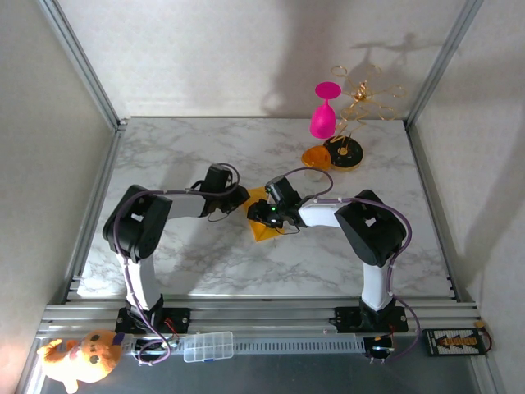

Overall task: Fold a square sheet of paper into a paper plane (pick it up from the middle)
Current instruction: Fold the triangle a second time at the center of the table.

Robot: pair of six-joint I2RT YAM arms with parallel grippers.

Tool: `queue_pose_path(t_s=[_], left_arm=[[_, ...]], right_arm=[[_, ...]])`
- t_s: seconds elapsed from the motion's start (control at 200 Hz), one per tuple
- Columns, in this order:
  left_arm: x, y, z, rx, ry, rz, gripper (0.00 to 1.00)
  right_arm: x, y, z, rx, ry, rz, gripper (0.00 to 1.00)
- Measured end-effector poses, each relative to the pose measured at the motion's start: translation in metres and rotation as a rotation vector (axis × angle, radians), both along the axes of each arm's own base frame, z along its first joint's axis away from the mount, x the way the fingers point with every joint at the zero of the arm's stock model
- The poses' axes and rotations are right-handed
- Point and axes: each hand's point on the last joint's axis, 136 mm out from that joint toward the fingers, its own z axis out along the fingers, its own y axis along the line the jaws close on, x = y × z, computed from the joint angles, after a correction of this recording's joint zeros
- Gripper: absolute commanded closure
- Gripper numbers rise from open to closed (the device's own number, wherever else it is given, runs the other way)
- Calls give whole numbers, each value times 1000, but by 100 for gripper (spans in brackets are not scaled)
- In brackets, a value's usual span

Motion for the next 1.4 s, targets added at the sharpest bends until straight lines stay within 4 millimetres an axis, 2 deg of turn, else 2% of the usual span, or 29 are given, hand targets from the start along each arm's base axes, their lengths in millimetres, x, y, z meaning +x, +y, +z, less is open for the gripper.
queue_pose_path(t_s=[0.17, 0.31, 0.401, 0.556, 0.666, 0.731, 0.946, 1.142, 1.317, 1.402], left_arm=[[13, 28, 27, 10, -44, 72, 77], [11, 26, 52, -8, -90, 66, 78], [2, 23, 59, -16, -100, 53, 78], [-17, 13, 47, -13, -64, 23, 80], [-29, 7, 37, -8, -35, 4, 80], [-34, 5, 34, -8, -24, -4, 80], [-41, 8, 24, -12, 8, 12, 81], [-42, 7, 24, -21, 16, 12, 81], [-49, -3, 24, -30, 22, -19, 84], [-54, -11, 22, -30, 29, -42, 86]], right_arm=[[0, 0, 0, -1, 1, 0, 67], [0, -2, -2, -10, 2, -2, 69], [1, -3, -2, -11, 3, -4, 68], [1, -3, -2, -8, 6, -2, 68], [1, -2, -1, -2, 1, 7, 60], [1, -1, 0, 5, -1, 14, 60], [0, -4, -3, 3, -14, 28, 77], [-1, -7, -7, 9, -33, 37, 85], [1, -12, -10, 8, -31, 35, 96], [1, -12, -10, 10, -30, 38, 98]])
